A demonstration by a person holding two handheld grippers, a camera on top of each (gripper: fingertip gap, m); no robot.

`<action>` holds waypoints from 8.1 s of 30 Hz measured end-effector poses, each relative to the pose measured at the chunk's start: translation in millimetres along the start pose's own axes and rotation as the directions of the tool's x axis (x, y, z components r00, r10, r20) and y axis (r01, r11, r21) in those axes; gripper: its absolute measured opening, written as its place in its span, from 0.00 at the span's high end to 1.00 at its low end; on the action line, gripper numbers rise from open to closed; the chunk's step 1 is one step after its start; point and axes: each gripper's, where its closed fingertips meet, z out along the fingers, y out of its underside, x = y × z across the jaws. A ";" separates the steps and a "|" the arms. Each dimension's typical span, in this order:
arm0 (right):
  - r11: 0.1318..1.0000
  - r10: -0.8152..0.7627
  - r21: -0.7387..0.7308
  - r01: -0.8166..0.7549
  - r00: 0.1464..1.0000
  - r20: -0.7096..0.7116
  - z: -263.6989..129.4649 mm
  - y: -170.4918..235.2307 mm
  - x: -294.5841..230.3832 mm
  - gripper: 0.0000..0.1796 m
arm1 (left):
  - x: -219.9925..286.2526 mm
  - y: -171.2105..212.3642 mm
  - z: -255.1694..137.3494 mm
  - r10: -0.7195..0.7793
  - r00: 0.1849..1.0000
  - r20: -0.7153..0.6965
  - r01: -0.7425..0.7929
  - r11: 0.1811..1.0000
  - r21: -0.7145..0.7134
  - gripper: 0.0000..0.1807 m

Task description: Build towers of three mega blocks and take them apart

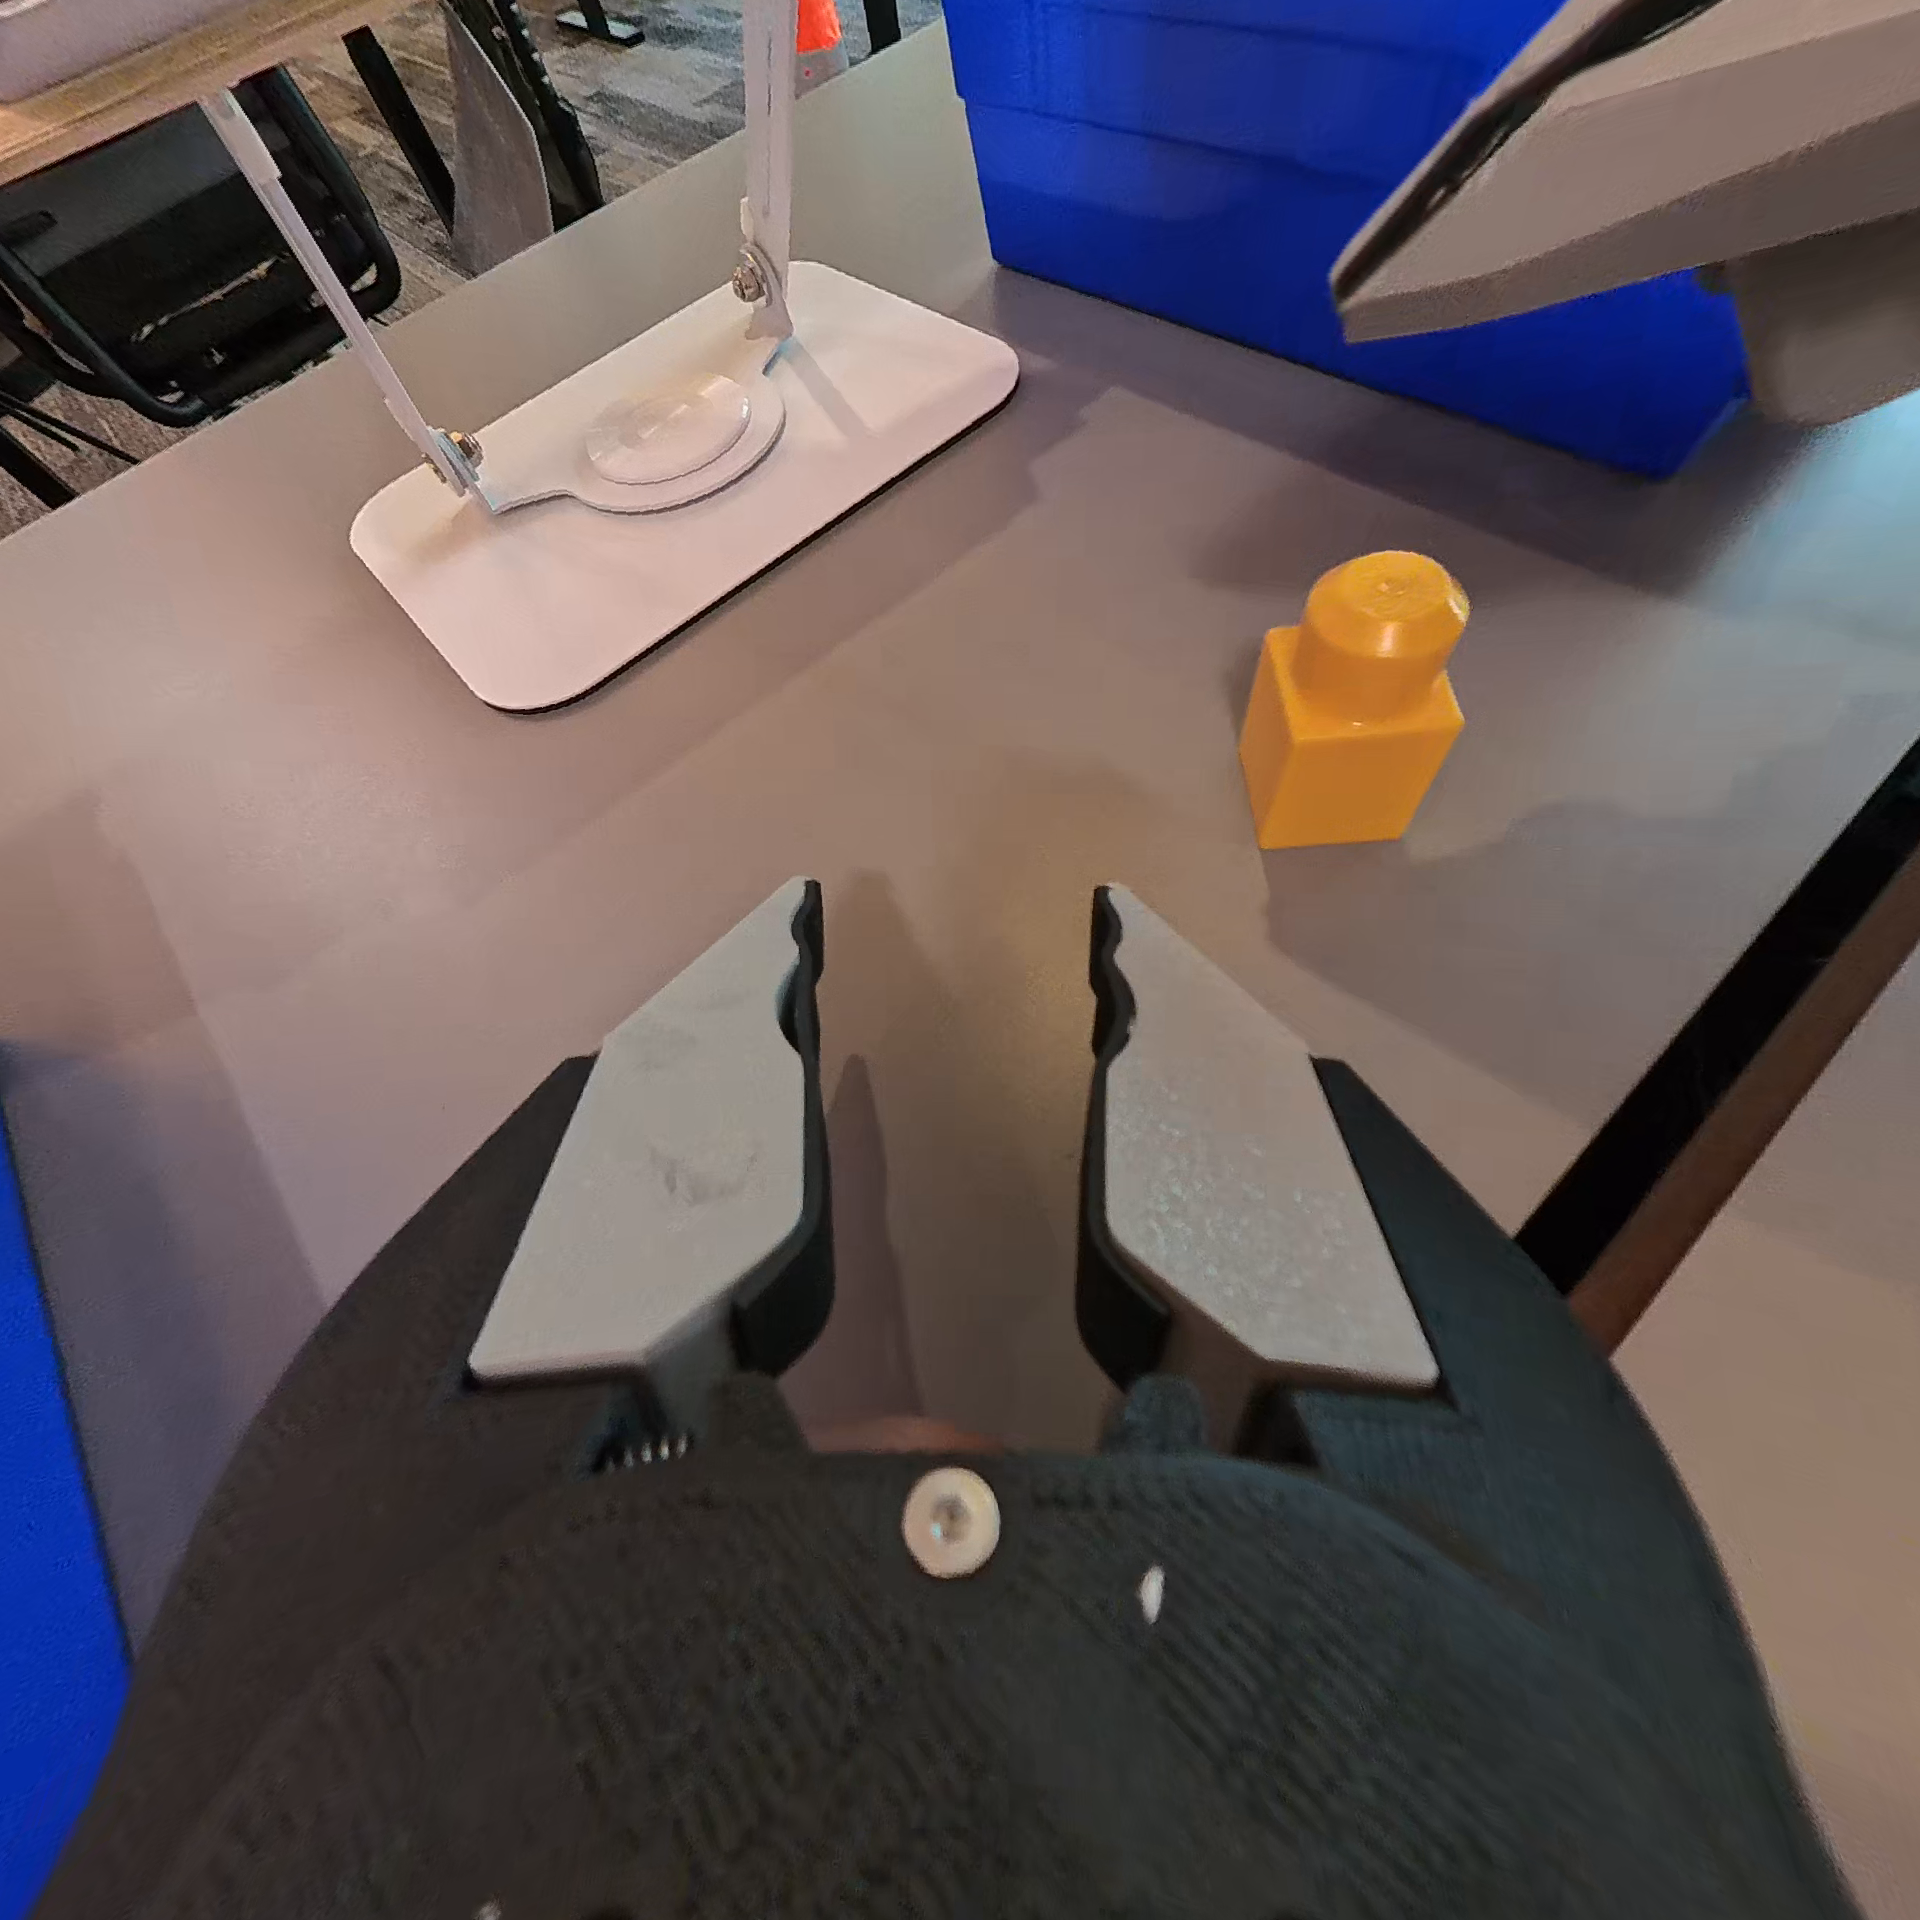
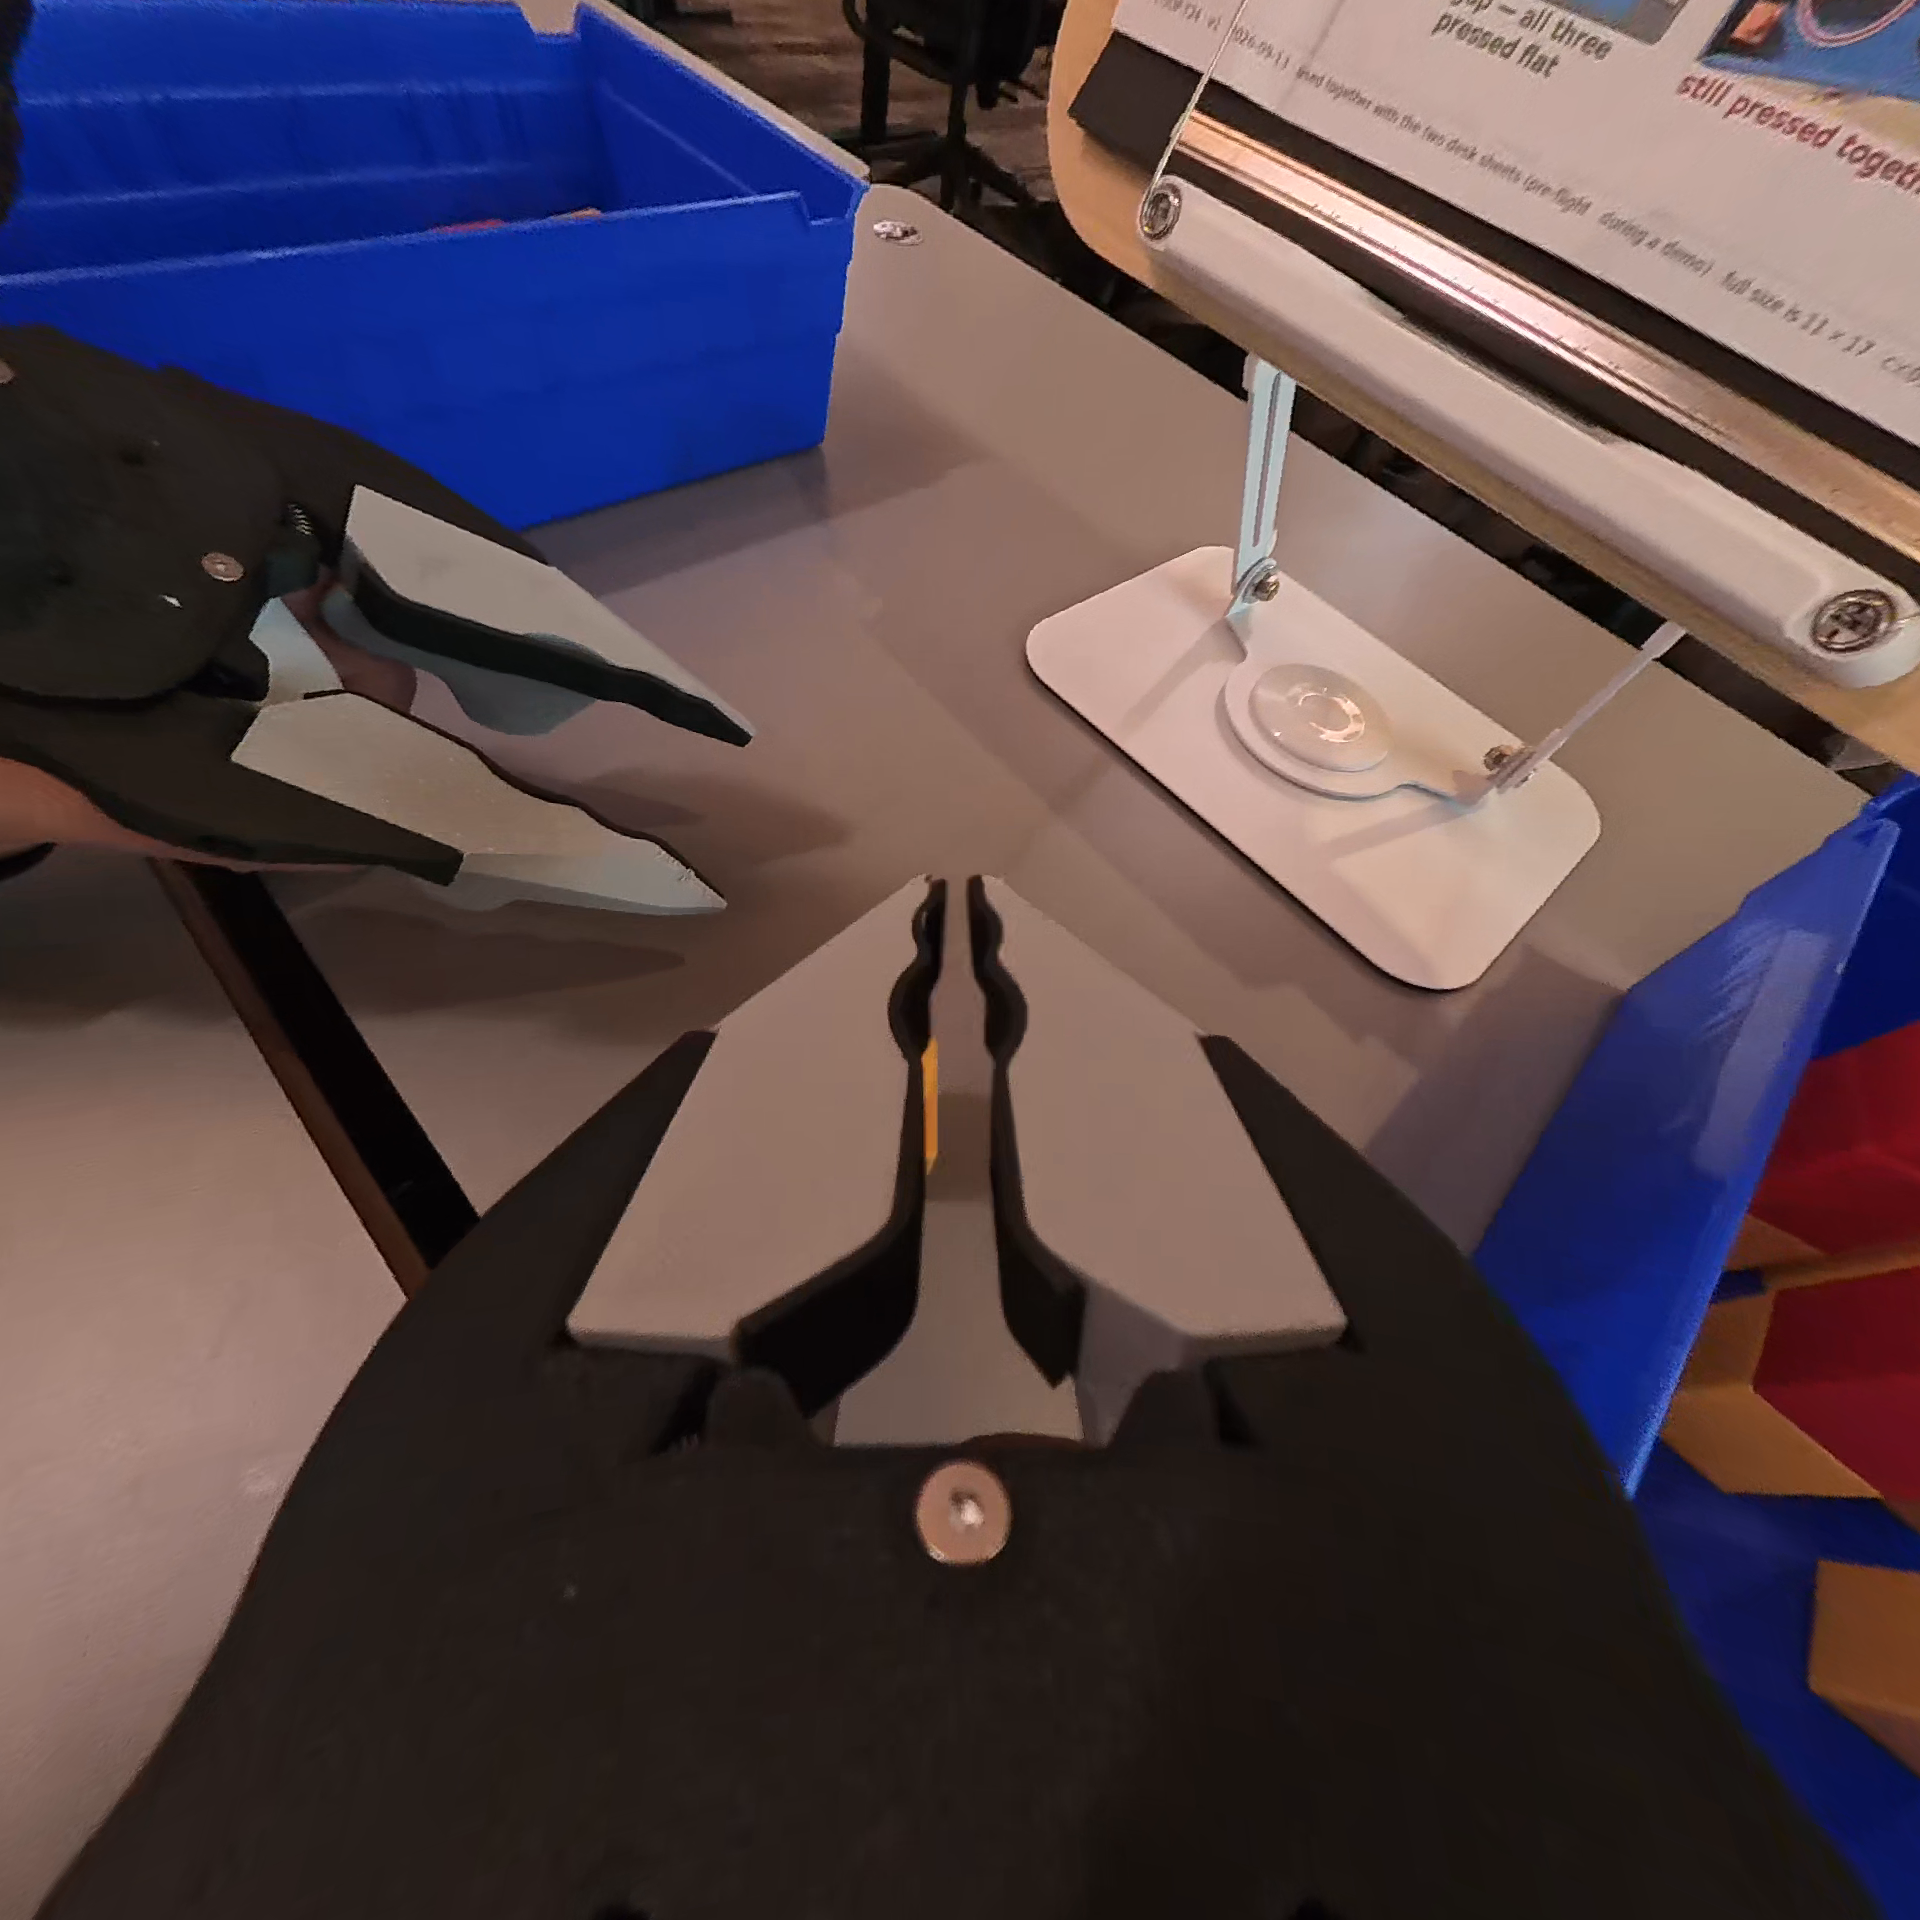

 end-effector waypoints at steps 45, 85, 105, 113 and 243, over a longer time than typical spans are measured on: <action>0.995 -0.042 0.092 0.044 0.999 -0.030 3.0 -8.8 -3.9 0.92 | -224.8 18.5 -117.6 -0.486 0.819 0.304 0.515 0.857 -0.016 0.59; 0.991 -0.095 0.093 0.100 0.994 -0.049 5.8 -9.0 -10.9 0.92 | -227.9 3.2 -110.5 -0.208 0.969 0.132 0.178 0.962 0.207 0.81; 0.933 -0.225 0.341 0.114 0.925 0.307 -23.9 -47.9 -96.1 0.89 | 9.7 -50.3 -131.1 0.391 0.827 -0.404 -0.276 0.909 0.313 0.81; 0.886 -0.322 0.442 0.142 0.874 0.365 -39.5 -56.3 -123.5 0.91 | 41.8 -46.2 -129.2 0.420 0.782 -0.461 -0.298 0.901 0.315 0.81; 0.996 0.065 0.001 -0.094 0.697 0.714 -20.0 -8.6 -133.0 0.81 | 61.5 -49.4 -123.0 0.157 0.675 -0.721 0.126 0.938 0.323 0.83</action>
